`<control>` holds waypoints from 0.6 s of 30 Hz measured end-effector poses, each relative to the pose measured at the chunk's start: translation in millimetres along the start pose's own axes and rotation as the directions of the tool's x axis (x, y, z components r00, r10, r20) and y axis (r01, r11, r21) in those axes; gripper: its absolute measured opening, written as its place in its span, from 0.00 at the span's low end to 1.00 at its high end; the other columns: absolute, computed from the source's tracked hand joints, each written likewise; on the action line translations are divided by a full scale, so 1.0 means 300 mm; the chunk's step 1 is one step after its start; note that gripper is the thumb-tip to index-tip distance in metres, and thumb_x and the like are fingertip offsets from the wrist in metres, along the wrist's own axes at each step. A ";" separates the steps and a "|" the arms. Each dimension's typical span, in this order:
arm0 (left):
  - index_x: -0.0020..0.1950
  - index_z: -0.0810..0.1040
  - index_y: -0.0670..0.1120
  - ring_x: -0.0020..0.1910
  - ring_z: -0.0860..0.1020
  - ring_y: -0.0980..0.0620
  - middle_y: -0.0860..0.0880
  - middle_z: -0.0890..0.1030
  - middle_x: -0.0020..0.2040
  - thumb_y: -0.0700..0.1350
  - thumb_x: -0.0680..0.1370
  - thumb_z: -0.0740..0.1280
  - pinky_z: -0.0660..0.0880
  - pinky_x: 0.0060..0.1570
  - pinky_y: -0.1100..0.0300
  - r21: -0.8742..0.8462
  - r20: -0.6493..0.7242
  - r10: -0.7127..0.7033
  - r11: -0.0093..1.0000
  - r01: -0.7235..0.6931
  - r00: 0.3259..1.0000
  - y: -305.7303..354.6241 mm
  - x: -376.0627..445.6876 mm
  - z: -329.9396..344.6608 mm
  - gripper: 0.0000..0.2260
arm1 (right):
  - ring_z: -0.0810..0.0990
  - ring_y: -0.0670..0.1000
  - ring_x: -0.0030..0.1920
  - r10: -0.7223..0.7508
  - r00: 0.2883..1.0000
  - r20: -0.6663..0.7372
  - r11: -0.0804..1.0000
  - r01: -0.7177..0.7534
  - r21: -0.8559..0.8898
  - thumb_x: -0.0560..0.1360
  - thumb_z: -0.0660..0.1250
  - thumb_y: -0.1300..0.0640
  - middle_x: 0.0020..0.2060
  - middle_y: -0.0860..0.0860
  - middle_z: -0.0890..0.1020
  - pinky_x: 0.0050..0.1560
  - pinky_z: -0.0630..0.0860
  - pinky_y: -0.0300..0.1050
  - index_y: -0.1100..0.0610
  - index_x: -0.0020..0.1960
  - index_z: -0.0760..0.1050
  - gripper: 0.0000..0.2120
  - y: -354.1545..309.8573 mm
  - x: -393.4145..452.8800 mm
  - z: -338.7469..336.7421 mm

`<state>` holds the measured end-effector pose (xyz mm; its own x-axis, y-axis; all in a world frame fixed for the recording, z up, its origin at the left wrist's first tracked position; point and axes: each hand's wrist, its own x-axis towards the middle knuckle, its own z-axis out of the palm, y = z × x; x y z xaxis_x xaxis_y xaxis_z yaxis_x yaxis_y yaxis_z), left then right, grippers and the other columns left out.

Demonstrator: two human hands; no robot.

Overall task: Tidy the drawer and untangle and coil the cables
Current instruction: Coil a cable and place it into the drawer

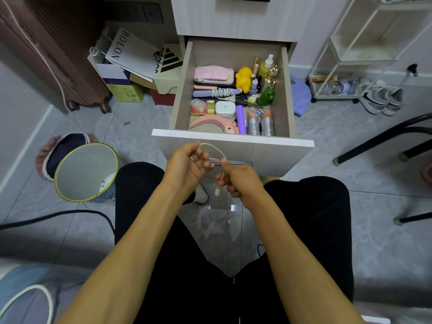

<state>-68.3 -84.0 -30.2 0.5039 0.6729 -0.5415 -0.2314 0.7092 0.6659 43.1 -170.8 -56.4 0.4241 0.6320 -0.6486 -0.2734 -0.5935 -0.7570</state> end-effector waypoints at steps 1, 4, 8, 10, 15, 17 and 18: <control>0.36 0.69 0.43 0.24 0.72 0.52 0.47 0.74 0.29 0.41 0.81 0.58 0.76 0.31 0.59 -0.021 0.002 -0.022 1.000 0.022 1.000 -0.005 -0.005 -0.008 0.13 | 0.67 0.45 0.22 -0.009 1.000 -0.021 0.999 0.010 0.031 0.79 0.63 0.43 0.26 0.51 0.79 0.23 0.62 0.37 0.59 0.37 0.80 0.22 0.009 0.008 0.008; 0.36 0.69 0.44 0.24 0.70 0.52 0.48 0.73 0.29 0.42 0.81 0.58 0.75 0.30 0.60 -0.037 0.025 -0.071 0.997 0.072 0.997 -0.019 -0.027 -0.032 0.13 | 0.67 0.46 0.23 -0.021 0.998 -0.052 0.985 0.029 0.169 0.78 0.65 0.45 0.27 0.50 0.78 0.24 0.63 0.38 0.58 0.38 0.80 0.19 0.036 0.019 0.029; 0.36 0.70 0.44 0.24 0.69 0.53 0.47 0.73 0.30 0.42 0.80 0.58 0.74 0.29 0.60 -0.012 0.024 -0.111 0.994 0.111 0.994 -0.029 -0.046 -0.054 0.13 | 0.65 0.46 0.23 0.008 0.996 -0.084 0.951 0.018 0.308 0.78 0.67 0.48 0.26 0.50 0.76 0.24 0.60 0.38 0.57 0.35 0.78 0.17 0.042 0.026 0.059; 0.37 0.72 0.43 0.24 0.69 0.52 0.46 0.73 0.31 0.42 0.80 0.58 0.73 0.28 0.60 0.015 -0.010 -0.118 0.993 0.118 0.993 -0.033 -0.057 -0.067 0.12 | 0.64 0.46 0.22 -0.006 0.995 -0.104 0.943 0.040 0.329 0.78 0.67 0.50 0.26 0.49 0.75 0.23 0.60 0.37 0.58 0.37 0.79 0.15 0.035 0.027 0.072; 0.48 0.79 0.42 0.24 0.72 0.49 0.43 0.83 0.37 0.44 0.80 0.60 0.70 0.28 0.60 0.490 -0.129 -0.023 0.868 0.084 0.991 -0.028 -0.087 -0.109 0.09 | 0.70 0.45 0.24 -0.316 0.939 -0.135 0.949 0.311 -0.061 0.79 0.64 0.56 0.25 0.53 0.75 0.27 0.69 0.40 0.64 0.35 0.78 0.17 0.036 0.024 0.041; 0.50 0.80 0.46 0.26 0.75 0.51 0.47 0.85 0.42 0.47 0.80 0.60 0.70 0.27 0.62 0.687 -0.108 0.068 0.727 0.025 0.992 -0.011 -0.083 -0.120 0.10 | 0.70 0.48 0.28 -0.498 0.867 -0.025 0.807 0.453 -0.378 0.79 0.63 0.56 0.26 0.58 0.73 0.33 0.71 0.47 0.66 0.34 0.73 0.19 0.048 0.029 0.008; 0.49 0.80 0.48 0.28 0.76 0.53 0.50 0.85 0.44 0.49 0.80 0.62 0.70 0.28 0.62 0.756 -0.079 0.113 0.655 -0.014 0.990 -0.004 -0.075 -0.127 0.09 | 0.69 0.49 0.28 -0.534 0.844 0.052 0.725 0.488 -0.486 0.80 0.62 0.56 0.26 0.57 0.72 0.33 0.70 0.49 0.65 0.33 0.71 0.19 0.055 0.031 -0.007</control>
<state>-110.9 -91.8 -38.3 0.4073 0.7630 -0.5019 0.4702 0.2959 0.8315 44.5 -175.7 -74.8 0.4594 0.8760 -0.1472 0.4289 -0.3639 -0.8268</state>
